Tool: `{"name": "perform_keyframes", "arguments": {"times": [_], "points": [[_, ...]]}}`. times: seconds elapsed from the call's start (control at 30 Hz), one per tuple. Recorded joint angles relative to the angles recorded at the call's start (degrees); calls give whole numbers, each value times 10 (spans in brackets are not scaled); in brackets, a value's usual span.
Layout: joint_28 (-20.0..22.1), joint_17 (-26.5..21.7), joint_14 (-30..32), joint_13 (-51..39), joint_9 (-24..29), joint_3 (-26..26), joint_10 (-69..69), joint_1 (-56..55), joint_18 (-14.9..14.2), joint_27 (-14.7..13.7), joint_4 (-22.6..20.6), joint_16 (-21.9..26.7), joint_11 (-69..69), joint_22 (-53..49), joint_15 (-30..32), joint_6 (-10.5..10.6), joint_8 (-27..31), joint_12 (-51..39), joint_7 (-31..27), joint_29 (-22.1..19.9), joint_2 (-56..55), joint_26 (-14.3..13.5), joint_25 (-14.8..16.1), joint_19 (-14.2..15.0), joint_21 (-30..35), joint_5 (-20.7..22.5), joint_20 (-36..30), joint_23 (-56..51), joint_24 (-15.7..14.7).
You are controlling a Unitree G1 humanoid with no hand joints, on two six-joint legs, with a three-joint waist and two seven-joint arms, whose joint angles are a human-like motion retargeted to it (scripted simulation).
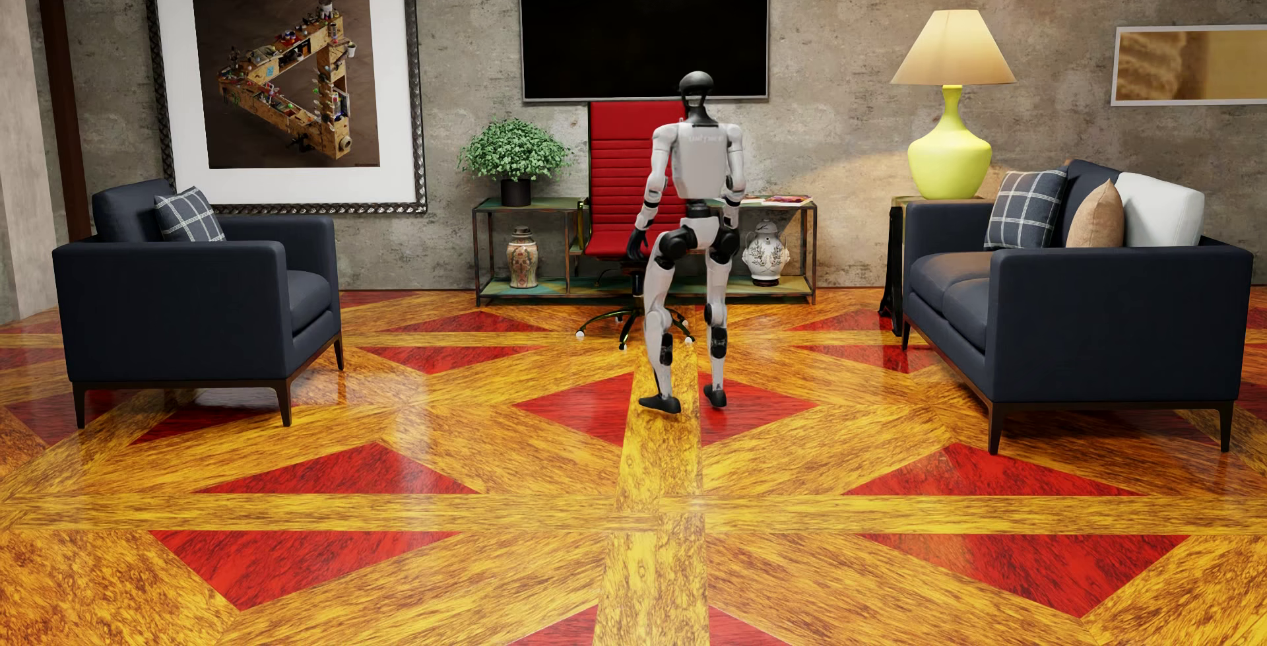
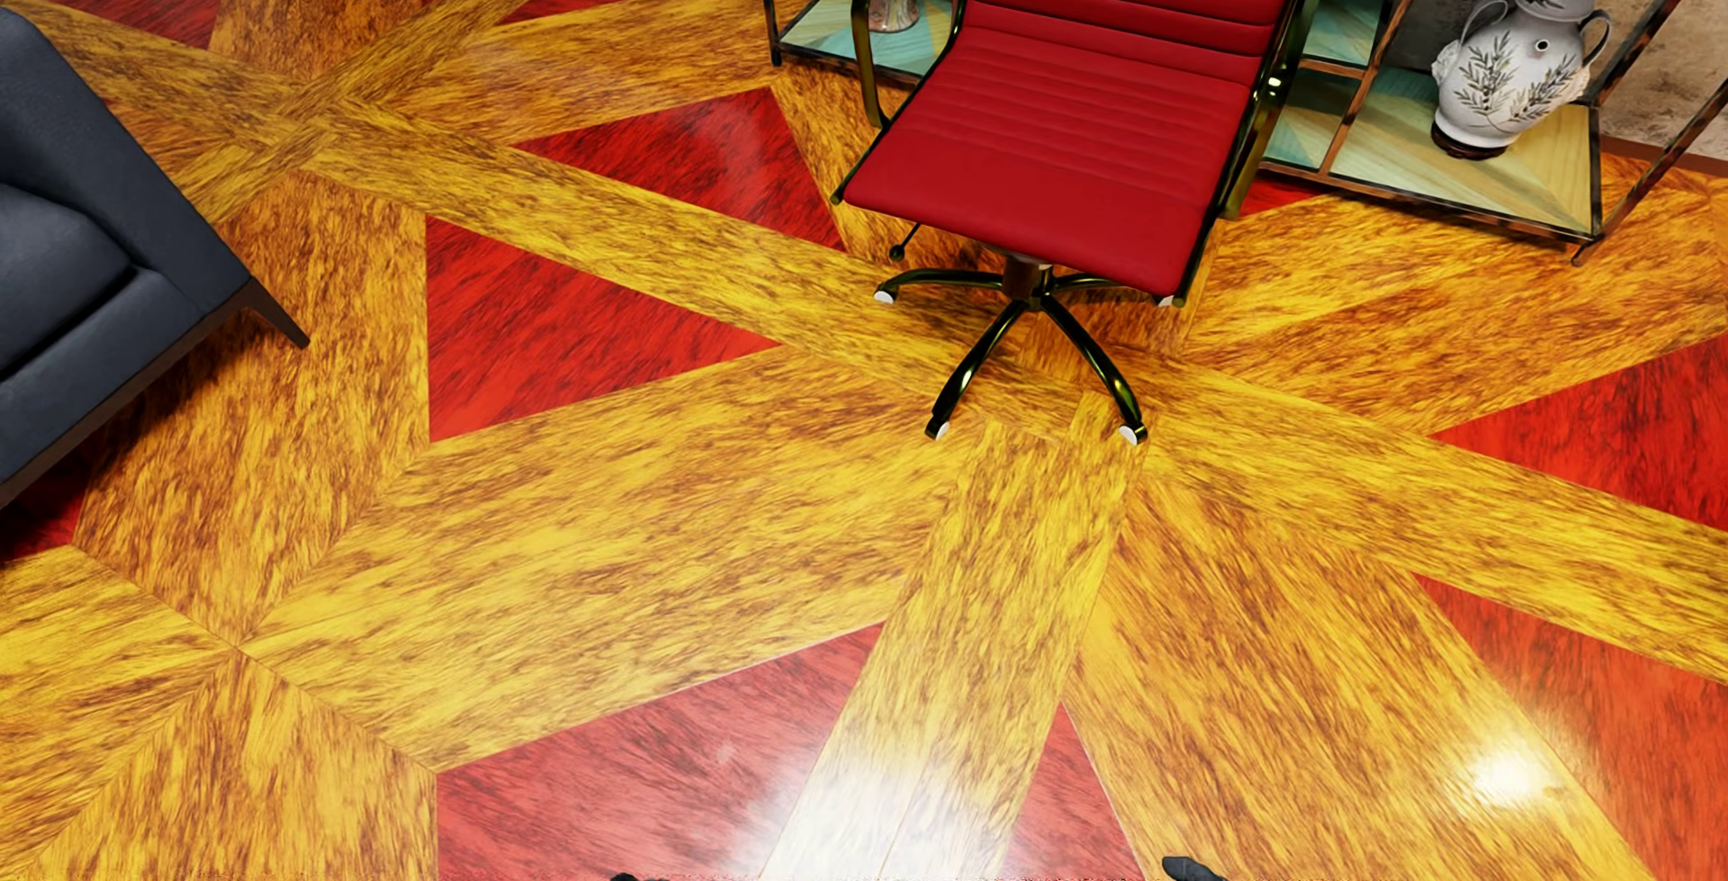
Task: Move towards the officechair
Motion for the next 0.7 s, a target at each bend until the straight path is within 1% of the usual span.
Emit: {"name": "perform_keyframes", "arguments": {"times": [0.1,0.17,0.23,0.27,0.3,0.33,0.37,0.4,0.43,0.47,0.53,0.57,0.63,0.7], "points": [[2,5,9,0,-2,0,-15,1,-2,3,-9,-3,-6,4,2,-3,-7,-5,-4,3,1,5,-2,-2,-2,-6,2,8,-5],[1,4,11,7,-2,0,-13,-1,-1,-1,-11,-2,-10,14,3,-5,-12,-12,-9,3,5,5,-1,-3,-6,-8,0,19,-11],[4,4,11,6,-2,-1,9,-15,6,3,-10,0,-10,16,1,-7,-21,-16,-16,4,7,4,-2,-5,-9,-9,2,30,-14],[5,5,14,6,-2,-2,28,-26,14,4,-5,2,-11,17,1,-8,-28,-18,-3,3,8,4,-2,-6,-11,-11,2,35,-15],[3,5,14,6,-2,-4,49,-34,26,5,9,5,-13,17,0,-9,-37,-21,36,2,10,4,-3,-7,-11,-12,2,39,-15],[2,5,11,8,-2,-6,67,-37,40,6,30,8,-14,17,1,-8,-47,-24,93,2,13,3,-4,-6,-9,-13,1,43,-14],[2,3,6,9,-1,-6,78,-39,53,6,40,11,-16,16,1,-8,-55,-26,131,4,17,2,-6,-5,-7,-13,3,46,-15],[4,1,0,10,-2,-5,78,-37,68,6,44,12,-19,14,1,-7,-61,-27,162,5,21,2,-7,-4,-6,-14,6,49,-16],[8,-2,-3,10,-3,-4,68,-27,90,6,46,10,-22,13,2,-5,-68,-26,200,5,26,2,-8,-1,-5,-15,9,50,-17],[12,-5,-4,10,-4,-2,53,-17,95,7,41,8,-24,12,0,-5,-72,-23,212,5,29,3,-9,1,-7,-17,11,50,-17],[13,-9,-5,11,-5,4,24,1,69,9,26,3,-23,15,-3,-5,-76,-17,202,0,39,2,-6,8,-13,-23,8,52,-15],[11,-9,-7,10,-6,6,14,10,64,11,18,3,-24,19,-4,-7,-79,-14,199,-2,45,0,-5,12,-16,-27,3,55,-13],[7,-7,-6,8,-9,9,-2,20,62,10,2,1,-29,27,-4,-11,-90,-10,193,0,57,-2,-3,22,-16,-38,-7,58,-13],[6,-6,-6,9,-11,12,-13,23,64,6,-17,-7,-24,37,-8,-15,-104,-8,181,1,63,1,-2,31,-16,-54,-6,53,-21]]}}
